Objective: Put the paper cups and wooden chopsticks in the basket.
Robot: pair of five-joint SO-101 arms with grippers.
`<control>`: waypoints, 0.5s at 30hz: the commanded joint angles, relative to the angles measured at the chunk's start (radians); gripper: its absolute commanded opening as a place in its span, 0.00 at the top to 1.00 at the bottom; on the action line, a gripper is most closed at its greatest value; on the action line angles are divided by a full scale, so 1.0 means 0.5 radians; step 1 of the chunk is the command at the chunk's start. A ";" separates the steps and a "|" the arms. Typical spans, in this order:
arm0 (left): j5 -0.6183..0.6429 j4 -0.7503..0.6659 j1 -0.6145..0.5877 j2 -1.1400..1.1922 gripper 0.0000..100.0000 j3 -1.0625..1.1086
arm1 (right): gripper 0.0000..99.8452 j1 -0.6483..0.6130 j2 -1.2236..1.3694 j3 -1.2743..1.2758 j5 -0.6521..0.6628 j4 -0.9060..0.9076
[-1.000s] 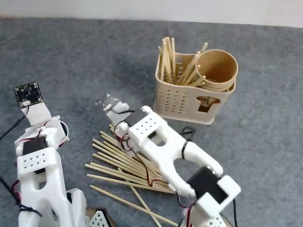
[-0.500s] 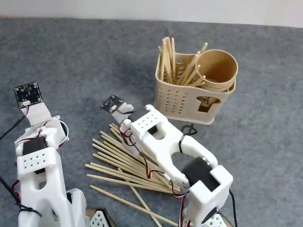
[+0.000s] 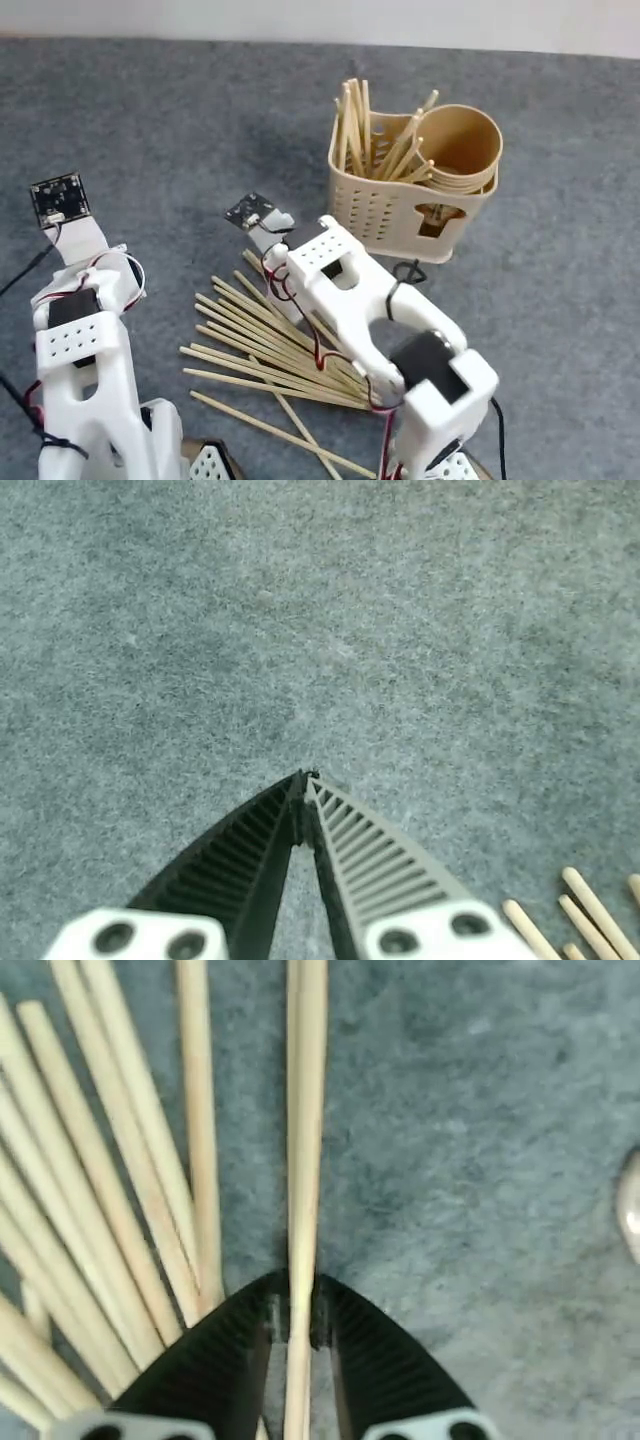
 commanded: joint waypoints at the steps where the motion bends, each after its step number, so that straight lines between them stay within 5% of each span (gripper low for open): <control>1: -0.009 -0.034 -0.020 -0.038 0.99 -0.008 | 1.00 0.029 -0.296 0.051 0.018 -0.011; 15: -0.009 -0.034 -0.020 -0.038 0.99 -0.008 | 1.00 0.029 -1.079 0.394 0.006 -0.014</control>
